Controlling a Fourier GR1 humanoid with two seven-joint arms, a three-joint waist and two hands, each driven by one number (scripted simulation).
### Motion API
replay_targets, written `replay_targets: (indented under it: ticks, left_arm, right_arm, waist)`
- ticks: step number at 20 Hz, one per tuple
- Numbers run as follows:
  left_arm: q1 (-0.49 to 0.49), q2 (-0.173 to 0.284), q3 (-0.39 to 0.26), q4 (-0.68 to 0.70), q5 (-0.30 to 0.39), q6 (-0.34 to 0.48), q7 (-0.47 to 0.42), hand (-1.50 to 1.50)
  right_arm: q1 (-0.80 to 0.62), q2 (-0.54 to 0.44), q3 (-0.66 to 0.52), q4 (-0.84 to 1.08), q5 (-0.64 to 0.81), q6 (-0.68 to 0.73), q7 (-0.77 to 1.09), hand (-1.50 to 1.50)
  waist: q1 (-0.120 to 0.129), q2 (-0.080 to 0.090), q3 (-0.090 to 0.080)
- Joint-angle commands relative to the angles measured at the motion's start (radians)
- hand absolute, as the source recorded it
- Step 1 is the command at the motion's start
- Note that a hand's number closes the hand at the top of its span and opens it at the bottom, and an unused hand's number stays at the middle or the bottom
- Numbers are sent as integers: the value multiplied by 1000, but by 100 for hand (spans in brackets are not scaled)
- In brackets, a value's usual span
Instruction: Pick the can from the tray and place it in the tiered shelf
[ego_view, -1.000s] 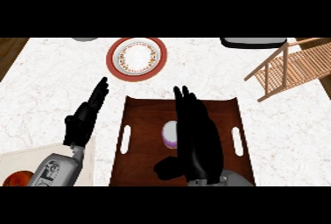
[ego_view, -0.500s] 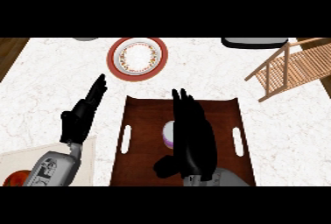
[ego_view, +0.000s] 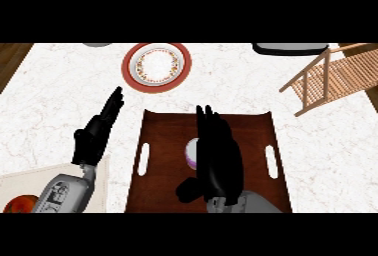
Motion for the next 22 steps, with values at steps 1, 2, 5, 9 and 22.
replay_targets:
  ticks: [1, 2, 5, 9, 22]
  left_arm:
    - [-16, -21, 6, -3, -6, 6, 21, 0]
    - [-43, -17, 14, 49, -19, 2, -7, 0]
    - [0, -8, -10, -91, -7, -11, 87, 0]
    - [-5, -48, -21, -64, -54, 39, 77, 0]
    - [32, -27, 44, -19, -25, -62, -11, 0]
  right_arm:
    - [17, 16, 26, 53, 15, -42, 153, -150]
    - [-2, 16, 30, 62, 5, -45, 172, -150]
    - [16, 16, 24, 69, -1, -25, 174, -150]
    - [-14, 16, -13, 90, -2, 3, 158, -150]
    - [34, 16, -28, 110, 13, -12, 113, -150]
  waist:
    - [1, 1, 0]
    - [-1, 2, 0]
    - [6, -2, 1]
    - [1, 0, 0]
    - [-4, -1, 0]
